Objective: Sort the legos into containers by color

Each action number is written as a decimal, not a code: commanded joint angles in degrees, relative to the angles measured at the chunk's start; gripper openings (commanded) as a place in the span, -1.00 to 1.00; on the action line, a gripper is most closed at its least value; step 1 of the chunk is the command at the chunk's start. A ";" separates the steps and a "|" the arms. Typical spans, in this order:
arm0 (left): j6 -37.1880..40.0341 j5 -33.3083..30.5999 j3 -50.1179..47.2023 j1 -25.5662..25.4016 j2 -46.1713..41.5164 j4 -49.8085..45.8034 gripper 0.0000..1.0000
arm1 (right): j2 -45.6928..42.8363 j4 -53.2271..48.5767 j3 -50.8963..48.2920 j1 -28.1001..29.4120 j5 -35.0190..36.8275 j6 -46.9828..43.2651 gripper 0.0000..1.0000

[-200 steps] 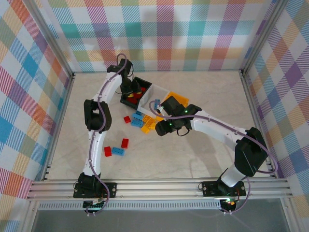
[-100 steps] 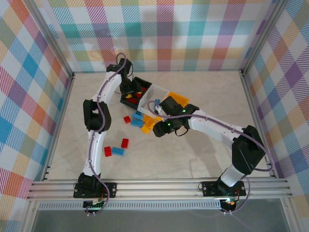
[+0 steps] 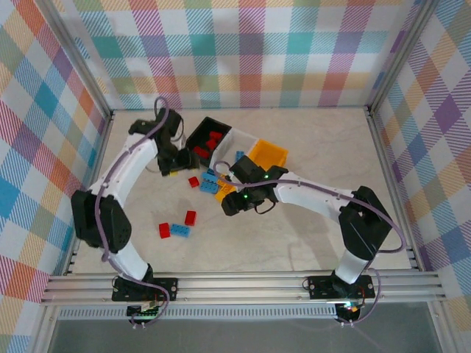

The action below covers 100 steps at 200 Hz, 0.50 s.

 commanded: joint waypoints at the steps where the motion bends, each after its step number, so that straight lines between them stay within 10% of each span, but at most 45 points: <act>1: -1.62 -1.51 -9.72 -3.18 -4.07 1.59 0.32 | -3.39 1.43 -1.59 -0.25 2.80 2.63 0.29; 100: -5.70 -1.84 -25.56 -10.43 -3.44 13.36 0.18 | -10.53 4.25 -7.79 -0.25 6.16 6.85 0.29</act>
